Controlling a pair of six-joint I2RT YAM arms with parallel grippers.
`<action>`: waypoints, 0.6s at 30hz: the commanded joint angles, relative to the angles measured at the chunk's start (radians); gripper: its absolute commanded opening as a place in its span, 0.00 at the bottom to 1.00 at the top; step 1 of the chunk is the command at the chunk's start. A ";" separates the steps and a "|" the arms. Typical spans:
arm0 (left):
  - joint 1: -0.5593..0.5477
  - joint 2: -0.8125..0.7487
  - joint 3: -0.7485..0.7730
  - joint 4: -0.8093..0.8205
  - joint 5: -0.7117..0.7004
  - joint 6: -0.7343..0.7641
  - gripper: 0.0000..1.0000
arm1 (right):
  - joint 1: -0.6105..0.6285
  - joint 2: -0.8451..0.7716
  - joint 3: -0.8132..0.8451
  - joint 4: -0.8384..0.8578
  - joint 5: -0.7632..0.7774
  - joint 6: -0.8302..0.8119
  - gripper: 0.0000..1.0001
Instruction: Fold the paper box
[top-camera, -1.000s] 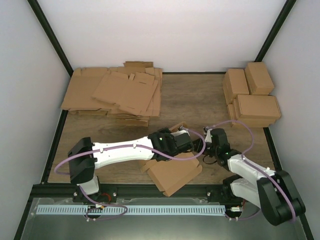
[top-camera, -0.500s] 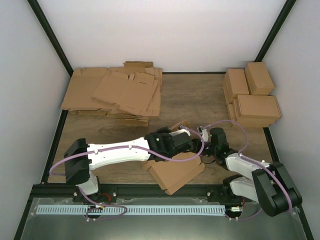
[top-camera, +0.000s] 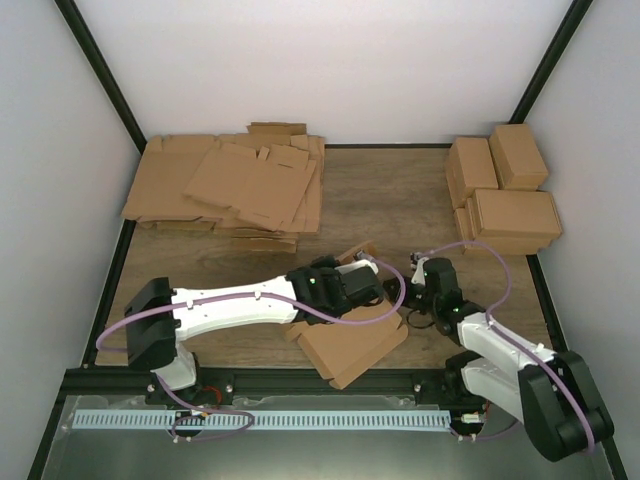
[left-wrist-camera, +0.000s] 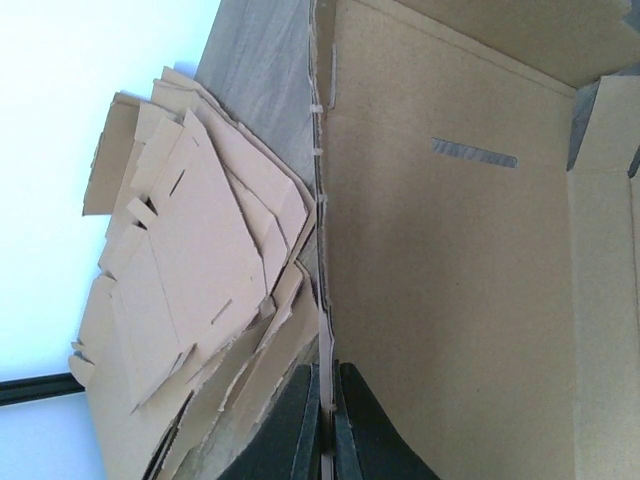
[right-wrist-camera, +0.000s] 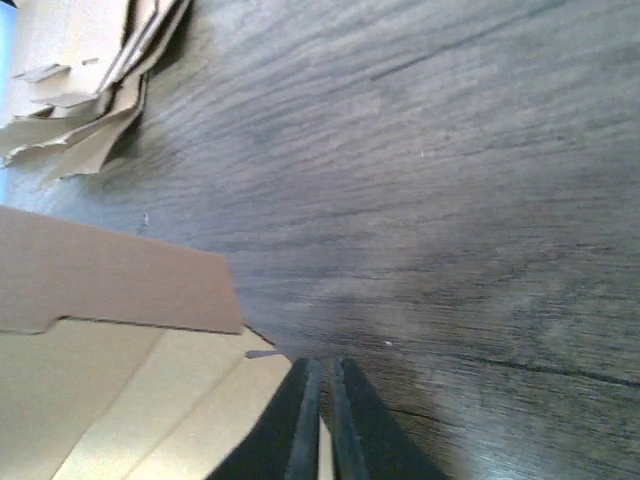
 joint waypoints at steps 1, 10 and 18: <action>-0.006 -0.049 -0.003 0.021 0.009 -0.002 0.04 | -0.005 0.076 0.050 0.012 0.007 -0.018 0.03; -0.006 -0.053 -0.004 0.037 0.034 -0.002 0.04 | -0.003 0.242 0.059 0.258 -0.330 -0.076 0.01; -0.006 -0.058 -0.001 0.050 0.053 -0.003 0.04 | -0.003 0.099 0.004 0.241 -0.347 -0.129 0.01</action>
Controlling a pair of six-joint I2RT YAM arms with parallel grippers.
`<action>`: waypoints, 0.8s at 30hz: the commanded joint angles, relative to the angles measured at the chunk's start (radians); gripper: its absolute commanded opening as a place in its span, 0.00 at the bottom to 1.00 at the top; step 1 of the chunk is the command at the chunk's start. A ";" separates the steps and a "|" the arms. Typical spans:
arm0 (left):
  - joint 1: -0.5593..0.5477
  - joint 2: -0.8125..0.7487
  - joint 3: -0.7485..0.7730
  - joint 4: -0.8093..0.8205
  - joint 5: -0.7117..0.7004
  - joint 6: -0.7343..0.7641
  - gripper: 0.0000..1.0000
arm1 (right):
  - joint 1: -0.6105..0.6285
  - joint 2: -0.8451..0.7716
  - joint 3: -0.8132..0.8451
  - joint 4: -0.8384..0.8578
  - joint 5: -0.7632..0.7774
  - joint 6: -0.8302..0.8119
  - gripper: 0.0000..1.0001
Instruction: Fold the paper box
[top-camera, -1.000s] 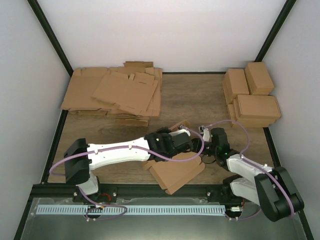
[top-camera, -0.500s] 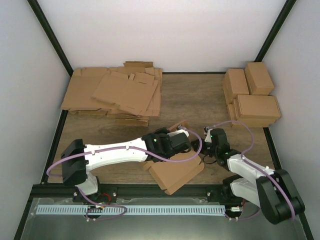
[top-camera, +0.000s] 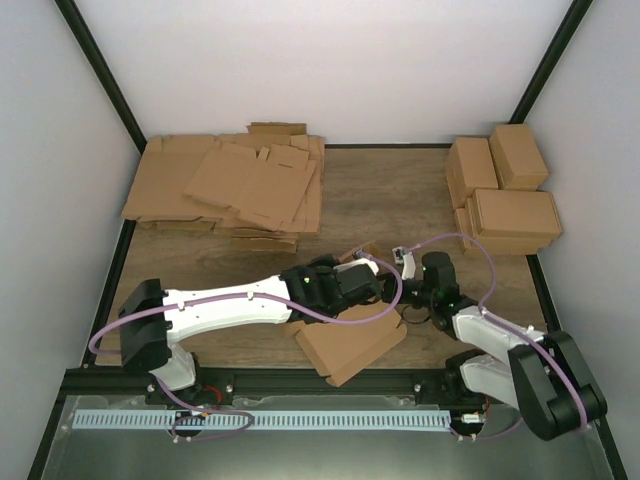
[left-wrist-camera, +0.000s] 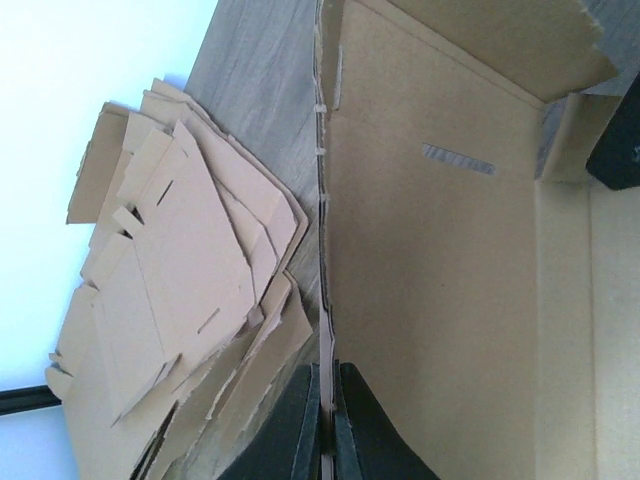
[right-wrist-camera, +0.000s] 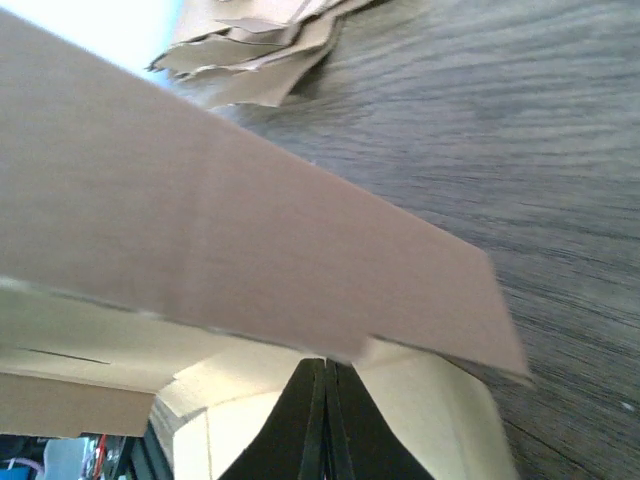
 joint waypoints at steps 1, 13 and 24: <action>-0.006 -0.021 0.002 0.043 0.014 -0.003 0.04 | -0.001 -0.066 -0.019 0.013 -0.043 -0.052 0.01; -0.006 -0.028 0.003 0.018 0.013 -0.026 0.04 | -0.010 -0.193 0.015 -0.266 0.391 0.027 0.02; -0.005 -0.094 -0.028 0.041 0.053 -0.032 0.04 | -0.041 -0.001 0.074 -0.045 0.038 0.036 0.01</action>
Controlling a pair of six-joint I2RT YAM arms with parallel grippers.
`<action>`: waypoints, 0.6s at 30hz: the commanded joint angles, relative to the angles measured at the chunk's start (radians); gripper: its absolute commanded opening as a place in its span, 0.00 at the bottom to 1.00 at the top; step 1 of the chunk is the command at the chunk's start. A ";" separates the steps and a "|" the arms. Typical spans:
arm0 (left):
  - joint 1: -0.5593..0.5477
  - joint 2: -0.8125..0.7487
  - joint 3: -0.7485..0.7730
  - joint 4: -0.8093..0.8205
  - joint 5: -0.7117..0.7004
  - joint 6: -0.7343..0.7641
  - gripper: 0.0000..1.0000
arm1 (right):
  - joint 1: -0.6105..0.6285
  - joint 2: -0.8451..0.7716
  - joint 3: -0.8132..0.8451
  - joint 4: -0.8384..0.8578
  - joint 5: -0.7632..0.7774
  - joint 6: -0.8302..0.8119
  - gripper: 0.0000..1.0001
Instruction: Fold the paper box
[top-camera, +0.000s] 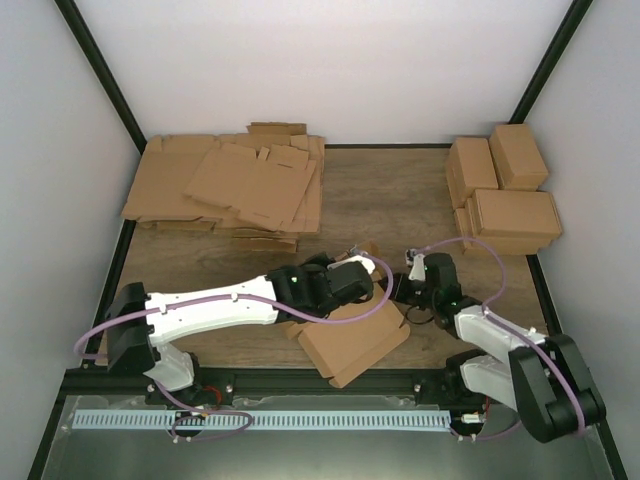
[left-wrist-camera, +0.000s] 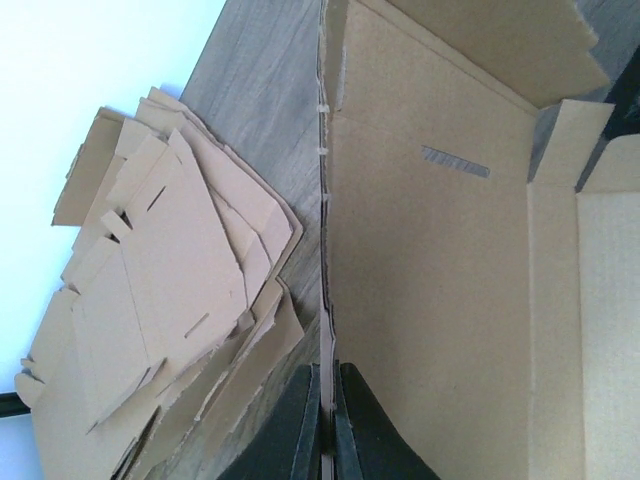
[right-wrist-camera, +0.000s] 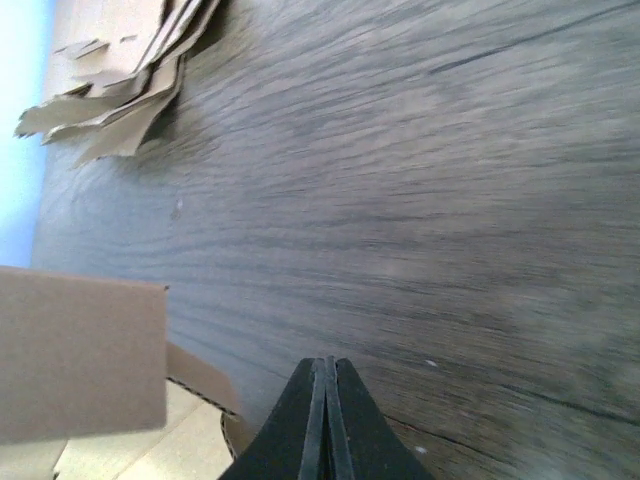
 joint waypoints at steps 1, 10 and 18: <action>-0.006 -0.034 -0.013 0.029 0.016 -0.016 0.04 | -0.006 0.098 0.089 0.132 -0.219 -0.004 0.01; -0.005 -0.042 -0.016 0.034 0.016 -0.014 0.04 | 0.026 0.149 0.046 0.286 -0.422 0.008 0.01; -0.005 -0.046 -0.012 0.034 0.023 -0.013 0.04 | 0.031 0.060 0.031 0.209 -0.384 -0.030 0.01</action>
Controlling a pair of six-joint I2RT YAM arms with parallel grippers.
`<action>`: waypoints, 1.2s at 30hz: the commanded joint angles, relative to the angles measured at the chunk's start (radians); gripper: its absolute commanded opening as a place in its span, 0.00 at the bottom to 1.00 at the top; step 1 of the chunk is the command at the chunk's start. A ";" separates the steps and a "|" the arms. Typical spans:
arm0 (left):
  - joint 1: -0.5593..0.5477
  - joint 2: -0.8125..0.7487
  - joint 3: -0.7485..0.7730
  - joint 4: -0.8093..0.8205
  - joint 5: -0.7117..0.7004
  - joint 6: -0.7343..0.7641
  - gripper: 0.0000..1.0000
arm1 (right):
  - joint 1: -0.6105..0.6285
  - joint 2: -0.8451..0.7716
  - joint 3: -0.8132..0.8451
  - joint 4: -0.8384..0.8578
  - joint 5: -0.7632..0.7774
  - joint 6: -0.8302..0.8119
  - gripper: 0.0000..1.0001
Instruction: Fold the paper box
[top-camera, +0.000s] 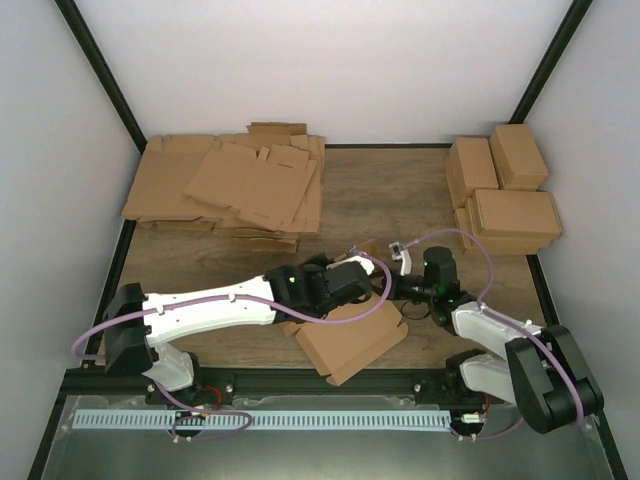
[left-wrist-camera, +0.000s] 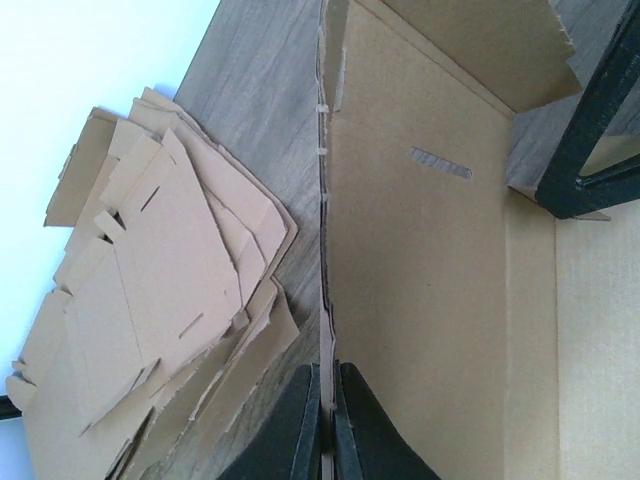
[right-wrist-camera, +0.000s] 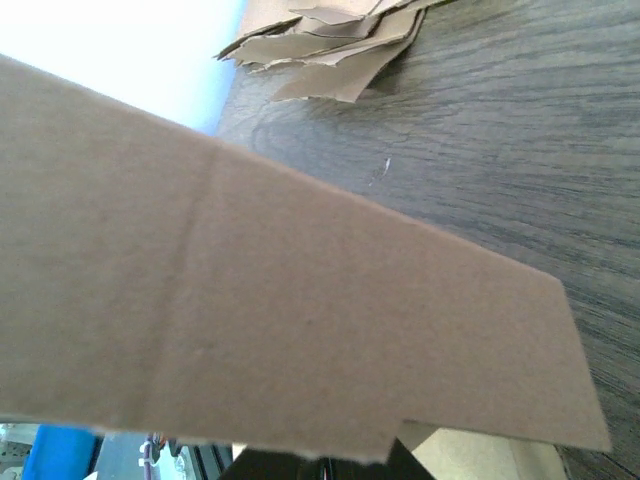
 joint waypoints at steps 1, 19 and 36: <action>-0.005 -0.025 -0.002 0.032 0.006 -0.013 0.04 | 0.005 -0.047 0.000 -0.034 0.001 -0.026 0.01; -0.026 0.013 -0.012 0.025 0.000 -0.010 0.04 | 0.006 -0.139 -0.070 -0.124 0.143 -0.028 0.01; -0.090 0.075 -0.032 0.013 -0.073 -0.052 0.04 | 0.005 -0.365 0.050 -0.332 0.219 -0.108 0.19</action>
